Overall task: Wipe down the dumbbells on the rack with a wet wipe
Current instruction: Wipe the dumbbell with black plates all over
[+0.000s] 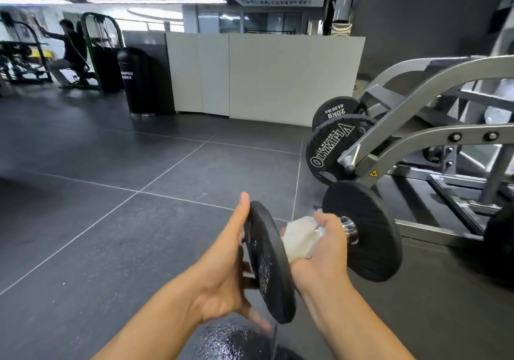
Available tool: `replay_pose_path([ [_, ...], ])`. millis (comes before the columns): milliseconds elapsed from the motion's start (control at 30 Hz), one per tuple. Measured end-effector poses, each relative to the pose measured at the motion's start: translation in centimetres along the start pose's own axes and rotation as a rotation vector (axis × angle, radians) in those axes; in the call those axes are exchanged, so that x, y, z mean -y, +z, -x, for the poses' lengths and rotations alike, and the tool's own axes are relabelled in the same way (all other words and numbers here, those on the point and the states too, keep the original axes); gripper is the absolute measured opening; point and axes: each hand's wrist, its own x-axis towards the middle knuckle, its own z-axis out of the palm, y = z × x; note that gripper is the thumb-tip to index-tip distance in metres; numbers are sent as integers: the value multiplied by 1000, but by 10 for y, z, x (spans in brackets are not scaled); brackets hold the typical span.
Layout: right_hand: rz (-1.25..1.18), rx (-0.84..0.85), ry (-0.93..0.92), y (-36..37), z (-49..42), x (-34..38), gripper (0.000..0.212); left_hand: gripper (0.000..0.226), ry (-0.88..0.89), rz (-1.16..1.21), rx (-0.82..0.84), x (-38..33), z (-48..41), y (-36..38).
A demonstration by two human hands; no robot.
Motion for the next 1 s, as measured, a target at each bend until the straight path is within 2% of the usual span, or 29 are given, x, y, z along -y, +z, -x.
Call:
replay_pose_path([
  [67, -21, 38, -19, 2, 1, -1, 20, 93, -26, 71, 20, 5, -1, 4],
  [100, -12, 57, -28, 3, 1, 0, 20, 88, 23, 80, 22, 7, -2, 6],
  [167, -23, 107, -30, 7, 4, 3, 20, 78, 281, -28, 6, 7, -2, 6],
  [200, -31, 99, -44, 7, 4, 3, 20, 82, 506, -181, 21, 8, -2, 4],
  [267, -13, 86, -2, 4, 0, 1, 15, 109, 1063, -819, -7, 5, -3, -9],
  [300, 19, 88, 48, 2, 0, -1, 21, 116, 1310, -1118, -7, 2, -2, -16],
  [333, 61, 88, 84, -1, 1, -2, 27, 116, 1447, -1317, 8, -1, 0, -23],
  [367, 109, 84, 86, -7, -3, -4, 30, 113, 1389, -1332, 42, -6, 3, -30],
  [433, 217, 98, 80, -13, -6, -6, 28, 99, 1005, -1047, 46, -12, 5, -40],
  [500, 255, 94, 77, -14, -4, -6, 27, 83, 598, -739, -92, -13, 8, -40],
  [533, 243, 88, 84, -12, -2, -6, 27, 84, 416, -563, -116, -14, 9, -38],
  [600, 191, 100, 128, -5, 0, -8, 31, 100, 99, -192, -15, -11, 4, -37],
  [667, 165, 130, 132, 0, -2, -11, 34, 111, -19, 6, 123, -7, -1, -28],
  [733, 137, 133, 105, 3, -6, -16, 44, 109, -46, 84, 132, -3, 0, -18],
  [800, 136, 141, 74, 2, -9, -21, 43, 95, 7, 94, 94, -1, -2, -13],
  [833, 132, 151, 78, 4, -9, -21, 44, 86, 88, 37, 83, 0, -4, -13],
  [900, 104, 151, 95, 5, -10, -19, 42, 75, 386, -184, 51, -4, -7, -21],
  [933, 101, 140, 97, 5, -10, -17, 37, 87, 573, -374, 86, -8, -6, -28],
  [1000, 123, 147, 125, 4, -6, -16, 36, 126, 890, -874, 92, -14, -2, -41],
])
